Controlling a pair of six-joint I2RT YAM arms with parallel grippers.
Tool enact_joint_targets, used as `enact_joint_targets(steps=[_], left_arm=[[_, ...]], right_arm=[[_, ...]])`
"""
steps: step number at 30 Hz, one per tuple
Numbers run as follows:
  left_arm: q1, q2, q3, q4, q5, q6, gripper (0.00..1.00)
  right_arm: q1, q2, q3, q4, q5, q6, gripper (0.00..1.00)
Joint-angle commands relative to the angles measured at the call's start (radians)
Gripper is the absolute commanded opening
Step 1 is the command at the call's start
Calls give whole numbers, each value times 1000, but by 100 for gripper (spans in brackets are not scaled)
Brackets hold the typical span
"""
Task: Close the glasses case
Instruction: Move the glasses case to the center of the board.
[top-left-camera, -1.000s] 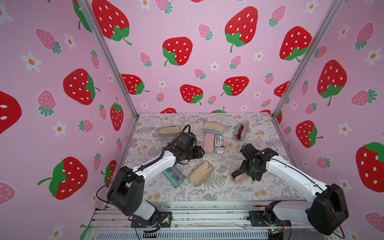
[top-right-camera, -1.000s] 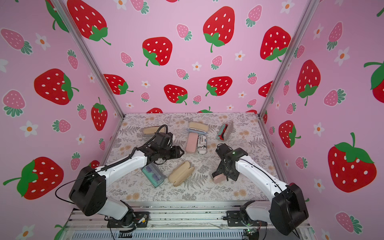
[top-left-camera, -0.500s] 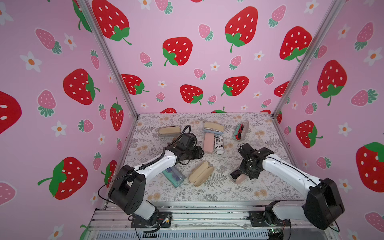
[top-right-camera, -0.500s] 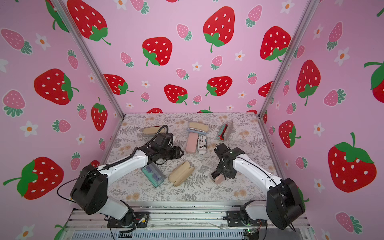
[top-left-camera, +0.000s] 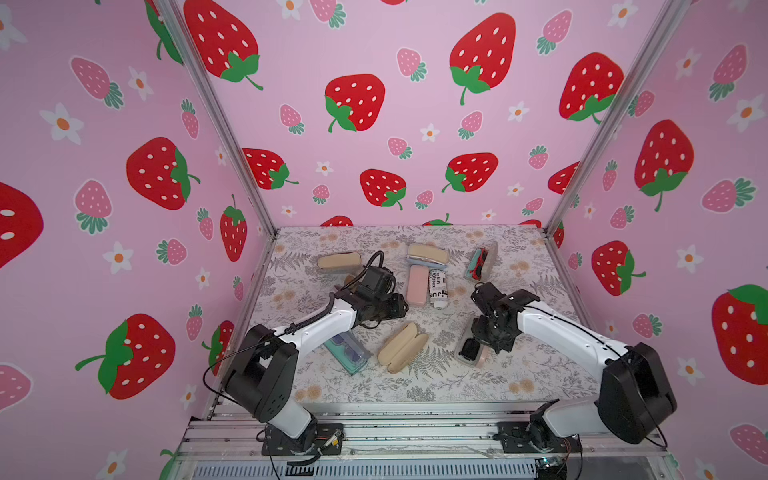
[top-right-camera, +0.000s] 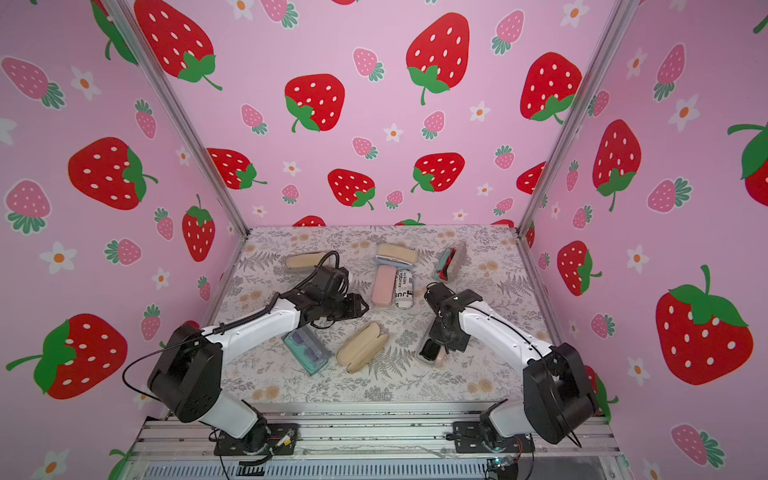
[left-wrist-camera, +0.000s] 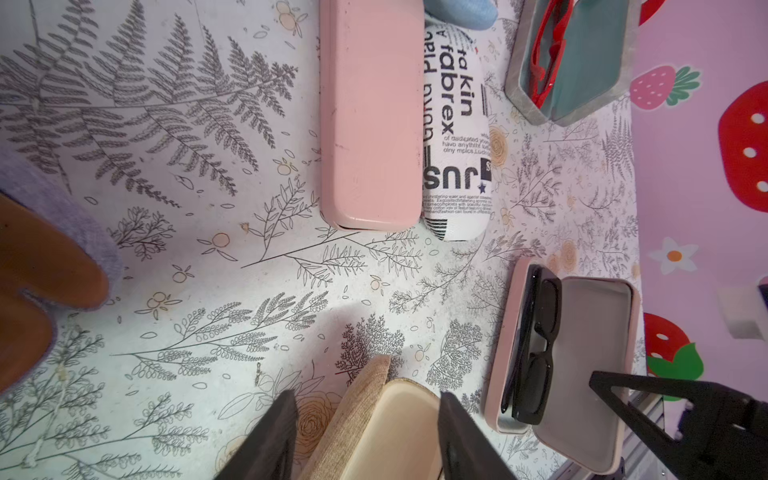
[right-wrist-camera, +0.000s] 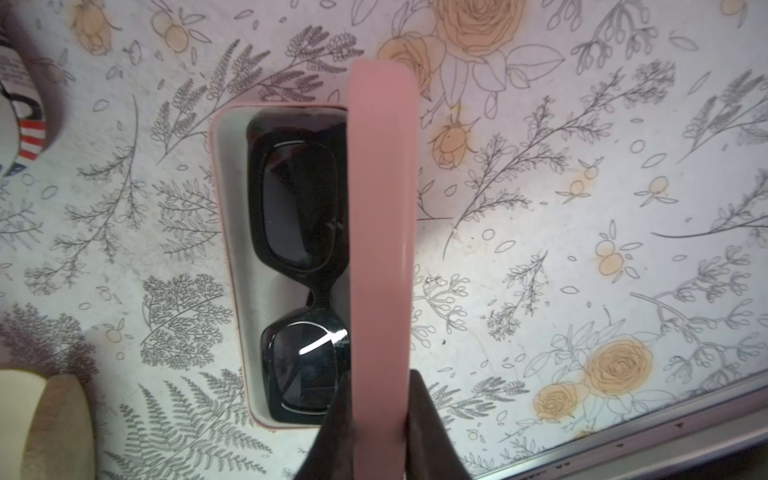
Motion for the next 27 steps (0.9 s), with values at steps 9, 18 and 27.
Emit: enact_joint_targets(steps=[9,18,27], left_arm=[[-3,53,87,-8,7,7,54],[-8,135,173,-22,22,10,53],[-38,255,313,-48,45,16,48]], right_arm=[[-28,85,161,-30,26,-112,18],[-133,141,261,-47,33,-257,18],[-213,192,328,-37,27,-401,19]])
